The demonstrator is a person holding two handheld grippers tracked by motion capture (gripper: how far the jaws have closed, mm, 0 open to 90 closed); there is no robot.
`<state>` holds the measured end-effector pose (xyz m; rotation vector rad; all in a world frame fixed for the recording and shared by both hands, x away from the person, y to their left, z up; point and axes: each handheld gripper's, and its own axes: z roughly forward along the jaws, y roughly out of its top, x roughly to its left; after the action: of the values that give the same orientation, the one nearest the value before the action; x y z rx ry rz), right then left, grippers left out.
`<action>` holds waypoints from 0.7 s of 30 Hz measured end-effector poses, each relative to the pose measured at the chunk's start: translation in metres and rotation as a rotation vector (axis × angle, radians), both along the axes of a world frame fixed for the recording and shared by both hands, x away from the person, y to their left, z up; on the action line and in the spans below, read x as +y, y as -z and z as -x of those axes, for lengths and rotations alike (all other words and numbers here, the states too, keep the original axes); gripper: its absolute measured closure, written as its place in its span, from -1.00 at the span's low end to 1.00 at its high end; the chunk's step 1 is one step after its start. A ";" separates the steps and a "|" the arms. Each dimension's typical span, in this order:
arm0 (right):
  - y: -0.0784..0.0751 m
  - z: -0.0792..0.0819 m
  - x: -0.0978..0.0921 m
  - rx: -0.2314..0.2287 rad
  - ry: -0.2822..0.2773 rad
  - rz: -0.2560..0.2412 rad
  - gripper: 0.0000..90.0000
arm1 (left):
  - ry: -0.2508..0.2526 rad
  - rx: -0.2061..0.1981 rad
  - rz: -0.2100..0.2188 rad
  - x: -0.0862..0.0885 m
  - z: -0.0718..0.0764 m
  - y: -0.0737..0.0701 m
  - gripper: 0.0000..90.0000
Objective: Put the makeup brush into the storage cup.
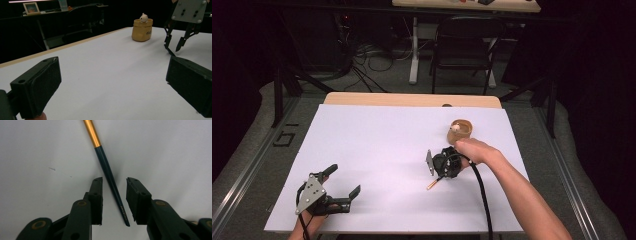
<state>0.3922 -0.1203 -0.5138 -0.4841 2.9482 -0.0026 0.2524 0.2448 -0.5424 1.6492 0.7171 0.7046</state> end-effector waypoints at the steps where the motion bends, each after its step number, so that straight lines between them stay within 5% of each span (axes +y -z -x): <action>1: 0.001 0.000 0.000 -0.003 -0.004 -0.002 0.49 | 0.000 0.001 0.001 0.000 0.000 0.000 -1.00; 21: 0.012 -0.001 0.009 0.018 -0.052 0.086 0.78 | -0.001 -0.001 0.003 0.000 0.000 0.000 -1.00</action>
<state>0.3931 -0.1117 -0.5261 -0.5756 2.9612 -0.1201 0.2524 0.2449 -0.5424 1.6461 0.7178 0.7044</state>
